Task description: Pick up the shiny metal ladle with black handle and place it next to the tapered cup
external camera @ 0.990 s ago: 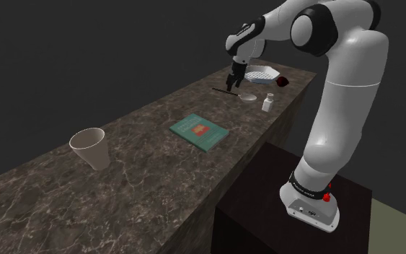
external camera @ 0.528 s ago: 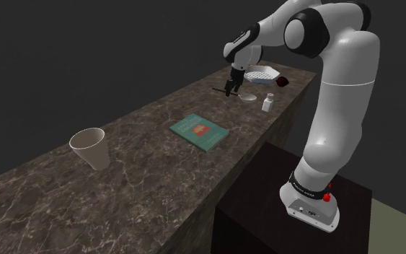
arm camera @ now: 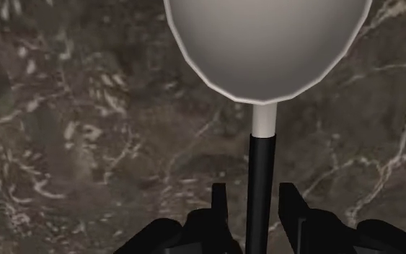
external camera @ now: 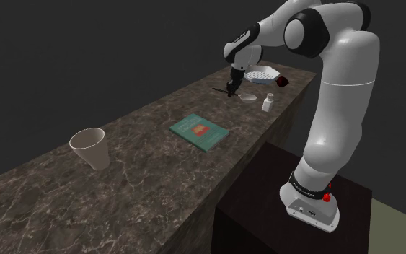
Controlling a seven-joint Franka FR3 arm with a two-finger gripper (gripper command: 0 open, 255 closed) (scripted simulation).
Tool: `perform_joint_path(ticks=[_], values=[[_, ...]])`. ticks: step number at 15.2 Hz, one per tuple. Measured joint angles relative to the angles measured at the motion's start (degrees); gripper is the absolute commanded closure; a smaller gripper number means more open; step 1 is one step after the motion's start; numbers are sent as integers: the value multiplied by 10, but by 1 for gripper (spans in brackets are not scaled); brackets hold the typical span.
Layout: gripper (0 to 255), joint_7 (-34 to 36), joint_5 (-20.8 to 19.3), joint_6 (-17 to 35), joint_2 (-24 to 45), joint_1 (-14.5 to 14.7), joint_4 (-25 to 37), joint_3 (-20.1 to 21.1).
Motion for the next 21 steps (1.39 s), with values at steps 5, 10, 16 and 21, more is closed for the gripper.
perform_joint_path(ticks=[5, 10, 16, 21], values=[[255, 0, 0, 0, 0, 0, 0, 0], [255, 3, -4, -8, -5, 1, 3, -1], [255, 20, -23, -45, -28, 5, 20, -6], [255, 32, -36, -75, -45, 7, 38, -9]])
